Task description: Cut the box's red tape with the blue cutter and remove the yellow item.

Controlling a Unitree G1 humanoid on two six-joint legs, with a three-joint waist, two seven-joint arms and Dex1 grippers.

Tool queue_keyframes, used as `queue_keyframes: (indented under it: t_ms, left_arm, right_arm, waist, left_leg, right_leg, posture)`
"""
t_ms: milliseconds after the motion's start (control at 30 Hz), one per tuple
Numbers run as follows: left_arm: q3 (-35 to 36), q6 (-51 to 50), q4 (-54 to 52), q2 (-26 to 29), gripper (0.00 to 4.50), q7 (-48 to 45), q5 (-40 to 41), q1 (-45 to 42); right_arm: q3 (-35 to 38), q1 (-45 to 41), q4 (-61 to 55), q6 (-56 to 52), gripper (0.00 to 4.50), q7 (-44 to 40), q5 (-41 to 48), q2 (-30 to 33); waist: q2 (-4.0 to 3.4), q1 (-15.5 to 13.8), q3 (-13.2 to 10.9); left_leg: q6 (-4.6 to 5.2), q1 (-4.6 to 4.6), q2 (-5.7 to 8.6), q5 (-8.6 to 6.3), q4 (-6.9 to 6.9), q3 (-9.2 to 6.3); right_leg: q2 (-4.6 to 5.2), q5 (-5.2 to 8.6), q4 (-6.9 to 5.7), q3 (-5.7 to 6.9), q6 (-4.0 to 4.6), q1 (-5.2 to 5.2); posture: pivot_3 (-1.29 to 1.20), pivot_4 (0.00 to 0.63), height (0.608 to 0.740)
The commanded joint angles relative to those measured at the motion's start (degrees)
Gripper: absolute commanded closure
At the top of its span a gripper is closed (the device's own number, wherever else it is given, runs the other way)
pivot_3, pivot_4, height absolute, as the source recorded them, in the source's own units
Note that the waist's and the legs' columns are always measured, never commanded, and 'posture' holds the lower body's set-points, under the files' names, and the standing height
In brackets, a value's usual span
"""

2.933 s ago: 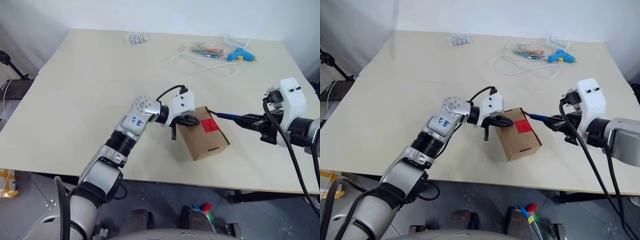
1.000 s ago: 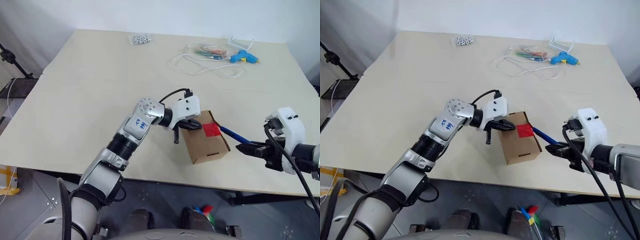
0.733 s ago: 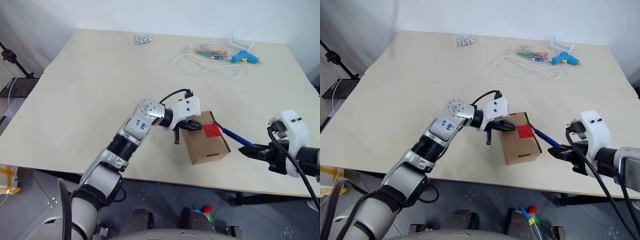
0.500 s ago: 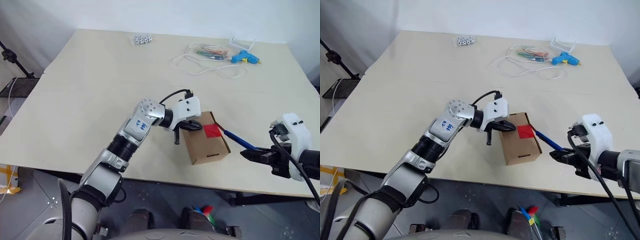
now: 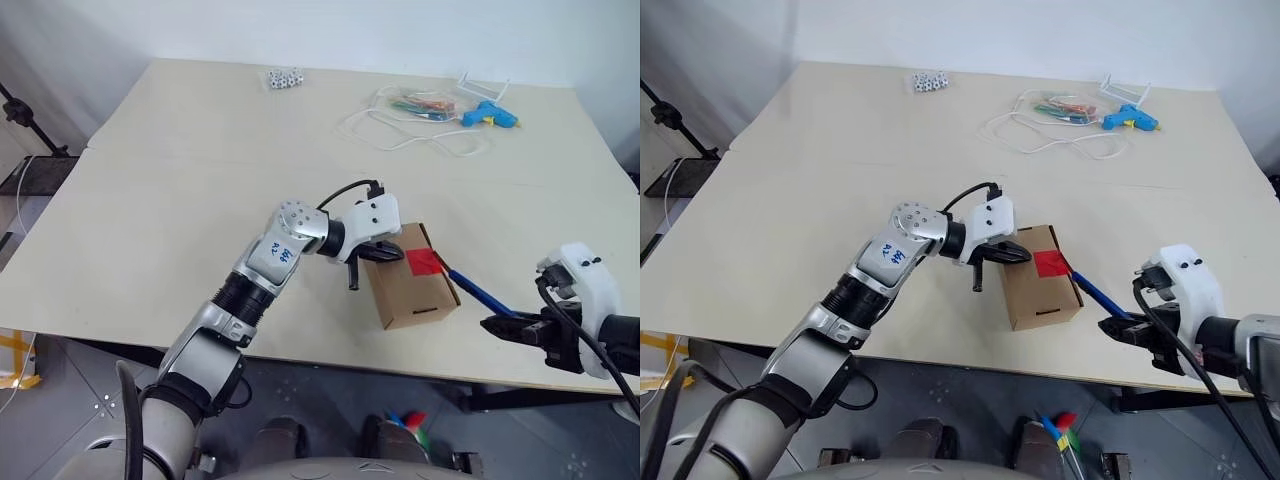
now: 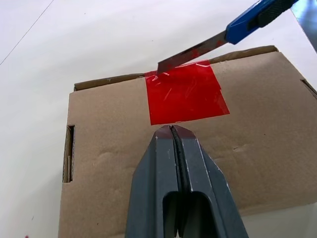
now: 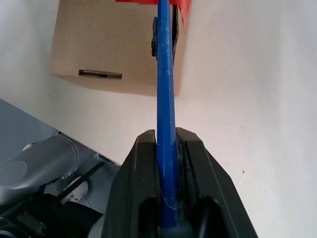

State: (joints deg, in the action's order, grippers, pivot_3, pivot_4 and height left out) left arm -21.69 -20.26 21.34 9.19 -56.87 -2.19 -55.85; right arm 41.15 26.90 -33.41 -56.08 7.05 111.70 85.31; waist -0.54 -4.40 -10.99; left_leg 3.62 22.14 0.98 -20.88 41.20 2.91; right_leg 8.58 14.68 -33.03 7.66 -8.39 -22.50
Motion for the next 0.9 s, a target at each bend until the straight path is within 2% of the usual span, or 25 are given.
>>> queue_keyframes:
  t_ms: [33, 200, 333, 567, 800, 900]
  left_arm:
    - [-2.17, -1.84, 0.92, 0.24, 4.5, -0.44, -1.08, 1.85]
    - [-2.1, -1.94, 0.93, 0.24, 4.5, -0.41, -1.04, 1.85]
    - [-2.12, -2.06, 0.84, 0.09, 4.5, -0.39, -0.99, 1.89]
    - [-2.0, -2.62, 0.25, 0.13, 4.5, -0.21, -0.91, 2.09]
    - [-2.22, -3.61, -1.07, 0.41, 4.5, -0.19, -0.72, 2.76]
    - [-2.29, -4.01, -1.49, 0.41, 4.5, -0.2, -0.69, 2.89]
  right_arm:
    - [0.92, 1.47, -0.85, -1.79, 4.33, -0.44, 1.3, 0.74]
    - [0.76, 1.5, -0.39, -1.5, 4.33, -0.24, 1.3, 1.32]
    - [-2.57, -1.8, 0.96, 0.11, 4.33, -0.33, 1.3, 3.59]
    - [-12.45, -12.01, 3.51, 2.89, 4.33, -0.3, 1.3, 6.81]
    - [-21.8, -22.53, 5.63, 2.14, 4.33, 1.71, 1.3, 6.41]
    - [-23.01, -24.53, 7.08, -0.01, 4.33, 2.26, 1.3, 6.2]
  waist:
    - [0.0, -0.02, 0.0]
    - [0.0, -0.01, 0.0]
    - [-0.01, 0.13, 0.0]
    - [-0.02, 0.47, 0.02]
    - [-0.02, 1.32, 0.02]
    - [-0.03, 1.53, 0.02]
  left_leg:
    - [0.0, 0.0, 0.0, 0.0, 0.0, 0.0]
    - [0.0, 0.0, 0.0, 0.0, 0.0, -0.01]
    - [0.0, -0.01, 0.0, 0.0, 0.01, 0.0]
    - [0.0, -0.01, -0.03, 0.0, 0.07, 0.0]
    - [-0.03, 0.0, -0.14, 0.02, 0.22, 0.0]
    - [-0.04, 0.0, -0.17, 0.04, 0.23, 0.0]
  right_leg:
    - [0.0, 0.0, 0.0, 0.0, 0.0, 0.0]
    - [0.0, 0.0, 0.01, 0.0, 0.0, 0.01]
    - [0.0, 0.0, 0.02, -0.01, 0.01, 0.01]
    - [0.02, -0.02, 0.05, -0.07, 0.06, 0.03]
    - [0.08, -0.14, 0.08, -0.26, 0.26, 0.07]
    - [0.09, -0.15, 0.09, -0.31, 0.29, 0.07]
  posture:
    - [0.0, 0.15, 0.74]
    - [0.0, 0.15, 0.74]
    - [0.0, 0.15, 0.74]
    - [0.0, 0.15, 0.74]
    - [0.0, 0.15, 0.74]
    - [0.0, 0.15, 0.74]
